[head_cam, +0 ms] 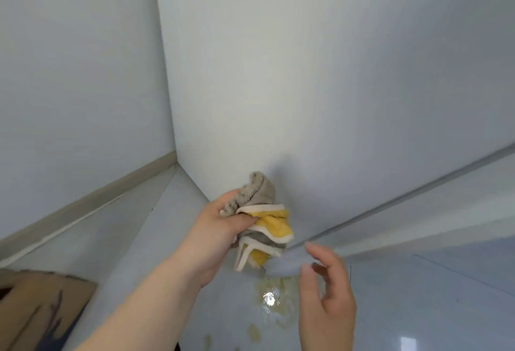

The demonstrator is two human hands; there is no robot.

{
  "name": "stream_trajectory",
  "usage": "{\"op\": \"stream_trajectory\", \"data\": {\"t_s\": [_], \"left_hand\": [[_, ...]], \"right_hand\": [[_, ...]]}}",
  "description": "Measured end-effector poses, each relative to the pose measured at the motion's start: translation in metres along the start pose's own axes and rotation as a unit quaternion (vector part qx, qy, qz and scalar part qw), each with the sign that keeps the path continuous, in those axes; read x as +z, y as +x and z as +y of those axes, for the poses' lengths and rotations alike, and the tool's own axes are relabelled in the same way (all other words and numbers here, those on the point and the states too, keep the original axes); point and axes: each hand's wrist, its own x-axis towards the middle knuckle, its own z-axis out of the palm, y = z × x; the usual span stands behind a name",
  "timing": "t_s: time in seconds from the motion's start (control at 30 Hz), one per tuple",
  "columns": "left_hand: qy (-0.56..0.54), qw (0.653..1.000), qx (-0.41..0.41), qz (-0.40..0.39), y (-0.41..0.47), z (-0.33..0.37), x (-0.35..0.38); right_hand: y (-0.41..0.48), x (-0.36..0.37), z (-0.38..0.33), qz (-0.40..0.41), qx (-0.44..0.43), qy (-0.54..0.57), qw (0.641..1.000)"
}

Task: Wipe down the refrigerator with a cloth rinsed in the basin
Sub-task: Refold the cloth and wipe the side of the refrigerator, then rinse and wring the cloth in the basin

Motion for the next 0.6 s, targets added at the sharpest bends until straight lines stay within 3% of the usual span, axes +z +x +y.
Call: {"op": "stream_trajectory", "data": {"t_s": [0.1, 0.2, 0.43, 0.6], "left_hand": [[-0.015, 1.000, 0.021, -0.006, -0.043, 0.052, 0.006], [-0.057, 0.998, 0.023, 0.004, -0.094, 0.112, 0.018], [-0.077, 0.989, 0.080, 0.102, -0.196, 0.214, 0.011], [-0.085, 0.976, 0.128, 0.157, -0.239, 0.241, 0.013]], "right_hand": [[0.016, -0.004, -0.075, -0.158, -0.119, -0.041, 0.979], [0.016, 0.000, -0.160, -0.270, -0.106, -0.013, 0.957], [-0.018, 0.019, -0.299, -0.362, -0.172, -0.048, 0.915], [-0.038, 0.031, -0.330, -0.374, -0.222, -0.039, 0.900]]}}
